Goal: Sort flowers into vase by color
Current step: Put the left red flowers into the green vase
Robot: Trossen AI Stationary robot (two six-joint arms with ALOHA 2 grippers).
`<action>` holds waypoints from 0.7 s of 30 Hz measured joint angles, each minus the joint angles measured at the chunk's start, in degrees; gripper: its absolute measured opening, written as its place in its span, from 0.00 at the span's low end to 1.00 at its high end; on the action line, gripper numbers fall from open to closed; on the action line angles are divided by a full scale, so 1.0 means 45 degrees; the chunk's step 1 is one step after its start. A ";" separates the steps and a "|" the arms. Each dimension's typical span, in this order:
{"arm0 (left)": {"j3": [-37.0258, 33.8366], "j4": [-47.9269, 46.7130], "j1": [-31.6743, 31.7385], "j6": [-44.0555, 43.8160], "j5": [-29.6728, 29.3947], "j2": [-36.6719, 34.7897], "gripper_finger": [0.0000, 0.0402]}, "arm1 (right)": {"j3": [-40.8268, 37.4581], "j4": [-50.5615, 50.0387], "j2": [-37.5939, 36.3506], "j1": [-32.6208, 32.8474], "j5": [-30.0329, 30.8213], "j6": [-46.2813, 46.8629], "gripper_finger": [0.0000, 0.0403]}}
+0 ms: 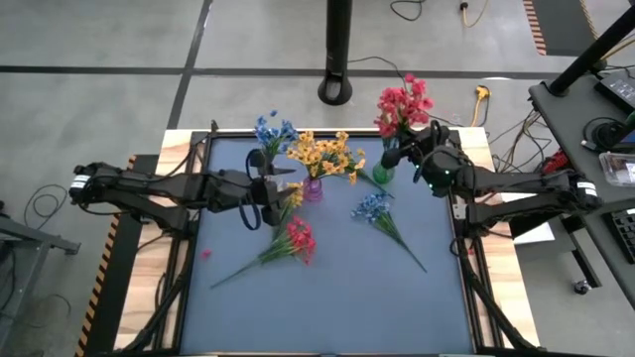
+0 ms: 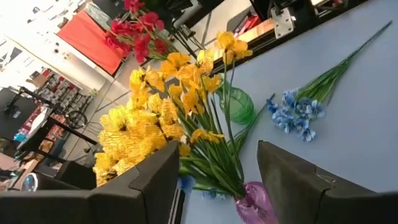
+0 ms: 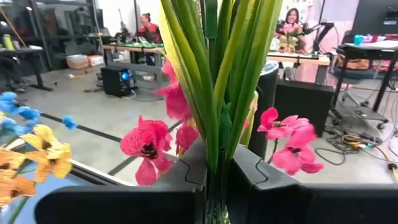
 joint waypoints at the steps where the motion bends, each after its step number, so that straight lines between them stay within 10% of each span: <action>1: -0.0056 0.0026 0.0030 0.0067 -0.0006 -0.0034 0.50 | -0.0004 0.0019 0.0025 -0.0018 0.0025 0.0018 0.06; 21: -0.0192 0.0087 0.0451 -0.0341 -0.0036 -0.0047 0.50 | -0.0131 -0.0080 0.0820 -0.0010 0.0034 0.0354 0.06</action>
